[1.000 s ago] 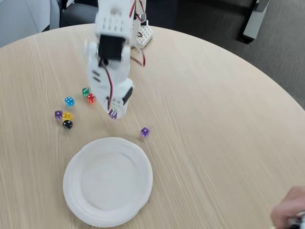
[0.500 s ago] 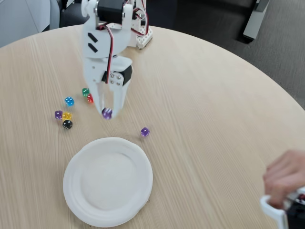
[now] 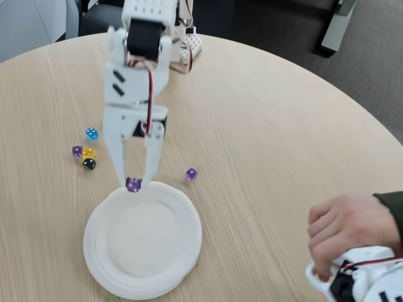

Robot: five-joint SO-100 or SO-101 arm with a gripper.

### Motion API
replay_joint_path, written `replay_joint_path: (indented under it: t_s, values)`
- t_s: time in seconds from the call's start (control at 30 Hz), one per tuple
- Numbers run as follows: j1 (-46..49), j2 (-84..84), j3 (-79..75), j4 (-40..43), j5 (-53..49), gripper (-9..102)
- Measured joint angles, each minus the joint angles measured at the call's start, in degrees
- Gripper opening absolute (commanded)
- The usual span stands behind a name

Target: Pick a purple dice and put it in the plate.

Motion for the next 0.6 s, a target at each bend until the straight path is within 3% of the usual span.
replay_joint_path:
  t_s: [0.4, 0.47, 0.6]
  values:
    - [-0.1, -5.7, 0.0, -7.5, -7.6, 0]
    - [-0.1, -5.7, 0.0, -8.9, -8.3, 10]
    - [0.0, -5.7, 0.0, -9.8, -9.1, 15]
